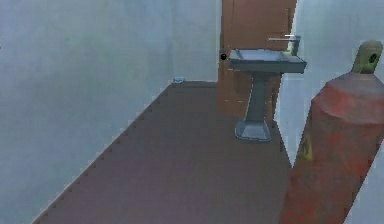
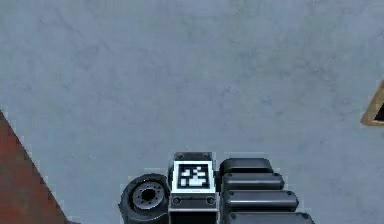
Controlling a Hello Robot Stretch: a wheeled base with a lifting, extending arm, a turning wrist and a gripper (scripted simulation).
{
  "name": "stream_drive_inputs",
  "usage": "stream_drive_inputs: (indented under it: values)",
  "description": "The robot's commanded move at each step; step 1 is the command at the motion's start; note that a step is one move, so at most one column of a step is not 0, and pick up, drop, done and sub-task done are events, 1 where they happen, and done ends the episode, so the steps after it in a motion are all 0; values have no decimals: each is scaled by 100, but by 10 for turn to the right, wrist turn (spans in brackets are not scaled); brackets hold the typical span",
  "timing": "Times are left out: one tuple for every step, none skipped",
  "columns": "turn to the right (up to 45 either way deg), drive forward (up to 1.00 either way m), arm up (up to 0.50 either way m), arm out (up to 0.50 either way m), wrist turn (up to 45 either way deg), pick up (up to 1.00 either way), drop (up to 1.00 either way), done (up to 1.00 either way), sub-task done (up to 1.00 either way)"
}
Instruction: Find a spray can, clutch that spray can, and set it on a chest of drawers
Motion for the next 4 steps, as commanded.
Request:
stream_drive_inputs:
  values:
    - [0, 100, 0, 0, 0, 0, 0, 0, 0]
    - [-30, 0, 0, 0, 0, 0, 0, 0, 0]
    - [0, 100, 0, 0, 0, 0, 0, 0, 0]
    - [0, 80, 0, 0, 0, 0, 0, 0, 0]
